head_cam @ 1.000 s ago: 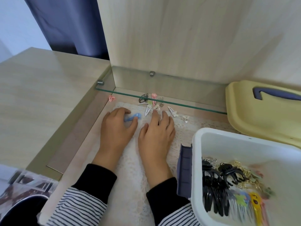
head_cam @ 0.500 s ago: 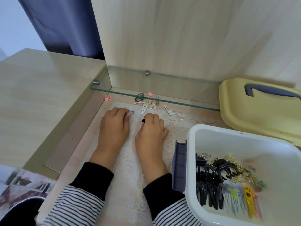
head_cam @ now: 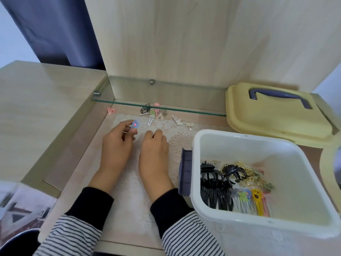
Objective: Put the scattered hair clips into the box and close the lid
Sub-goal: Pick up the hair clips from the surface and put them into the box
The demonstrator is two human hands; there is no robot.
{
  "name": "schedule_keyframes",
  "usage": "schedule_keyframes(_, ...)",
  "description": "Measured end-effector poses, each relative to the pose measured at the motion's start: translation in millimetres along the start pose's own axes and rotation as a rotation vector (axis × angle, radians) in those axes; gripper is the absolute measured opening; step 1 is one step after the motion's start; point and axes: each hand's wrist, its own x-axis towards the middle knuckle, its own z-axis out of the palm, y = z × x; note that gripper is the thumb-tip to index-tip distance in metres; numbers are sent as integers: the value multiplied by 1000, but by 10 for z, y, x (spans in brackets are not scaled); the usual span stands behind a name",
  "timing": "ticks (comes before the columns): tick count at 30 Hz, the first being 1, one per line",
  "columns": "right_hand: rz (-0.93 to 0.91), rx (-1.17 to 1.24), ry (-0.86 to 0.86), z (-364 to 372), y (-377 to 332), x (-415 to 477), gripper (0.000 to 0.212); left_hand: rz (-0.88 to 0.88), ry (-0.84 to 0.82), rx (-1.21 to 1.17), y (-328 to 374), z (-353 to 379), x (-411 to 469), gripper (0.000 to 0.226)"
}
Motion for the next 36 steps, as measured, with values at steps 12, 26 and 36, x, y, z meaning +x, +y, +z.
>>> schedule_keyframes(12, -165, 184, 261, -833, -402, -82, 13, 83, 97, -153, 516, -278, -146, 17)
schedule_keyframes(26, -76, 369, -82, -2228, 718, 463, 14, 147, -240, -347, 1551, 285, -366, 19)
schedule_keyframes(36, 144, 459, -863, -2171, 1563, 410, 6, 110, -456, -313, 1374, 707, -368, 17)
